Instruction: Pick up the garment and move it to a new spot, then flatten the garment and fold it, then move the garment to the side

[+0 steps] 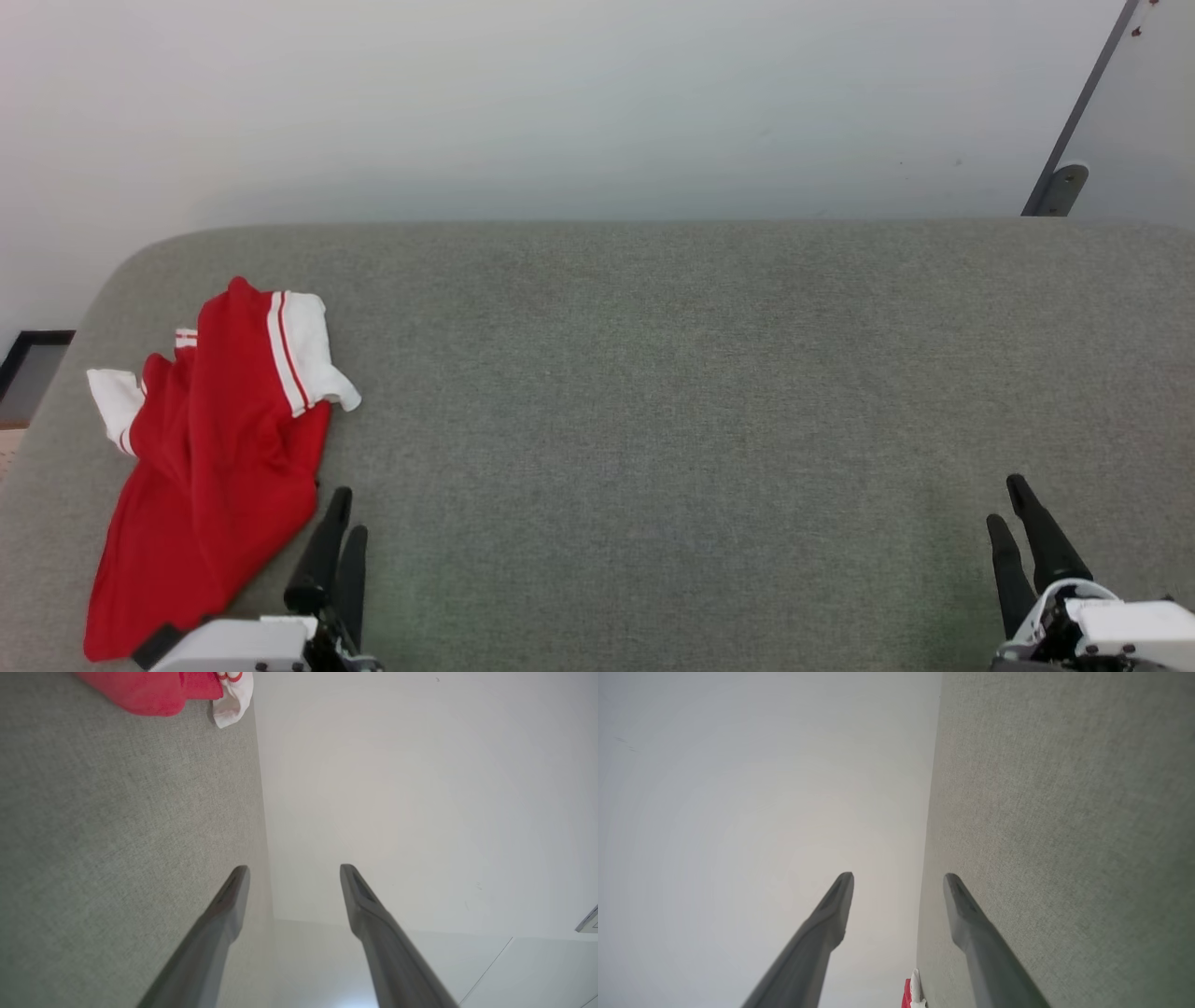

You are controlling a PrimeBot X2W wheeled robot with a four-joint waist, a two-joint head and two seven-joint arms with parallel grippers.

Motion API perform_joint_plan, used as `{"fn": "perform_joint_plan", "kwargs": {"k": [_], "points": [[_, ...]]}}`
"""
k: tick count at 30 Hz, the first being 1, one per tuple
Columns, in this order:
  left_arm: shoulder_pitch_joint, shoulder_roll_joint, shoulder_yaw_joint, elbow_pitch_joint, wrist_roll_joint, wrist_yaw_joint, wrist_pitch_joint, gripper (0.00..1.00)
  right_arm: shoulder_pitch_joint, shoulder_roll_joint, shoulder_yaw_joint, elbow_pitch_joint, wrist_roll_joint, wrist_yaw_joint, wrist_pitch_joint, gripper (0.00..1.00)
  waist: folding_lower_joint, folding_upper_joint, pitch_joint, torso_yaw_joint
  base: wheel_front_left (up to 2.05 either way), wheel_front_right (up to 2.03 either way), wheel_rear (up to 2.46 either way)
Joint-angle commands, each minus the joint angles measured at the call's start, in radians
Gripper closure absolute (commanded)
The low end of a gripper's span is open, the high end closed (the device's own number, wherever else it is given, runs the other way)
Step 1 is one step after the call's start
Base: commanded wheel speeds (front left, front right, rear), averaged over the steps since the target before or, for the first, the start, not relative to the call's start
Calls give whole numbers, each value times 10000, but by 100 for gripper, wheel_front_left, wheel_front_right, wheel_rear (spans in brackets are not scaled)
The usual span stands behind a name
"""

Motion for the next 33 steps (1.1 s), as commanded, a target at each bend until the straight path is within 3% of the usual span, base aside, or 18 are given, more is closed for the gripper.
{"fn": "perform_joint_plan", "kwargs": {"k": [1, 8, 20, 33], "points": [[-417, 145, 37, -160, 150, -2, -92, 0, -511, -39, 10, -38, 25, 1, -38, 0, 0, -1, 1, 1, 0, 0, 0], [-731, 406, -56, -77, 727, -7, -472, 0, -1025, -224, 236, 279, -430, 1, -364, 0, 0, -1, 8, 12, 0, 0, 0], [-1055, 837, -391, -64, 2915, -12, -1026, 0, -1726, -752, 1196, 818, -2191, 0, -1109, 0, 0, -1, 22, 33, 0, 0, 0], [-1226, 1029, -379, -346, 6072, 184, -1532, 0, -2183, -1006, 1090, 993, -5464, -2, -1617, 0, 0, -1, 55, 38, 0, 0, 0]]}}
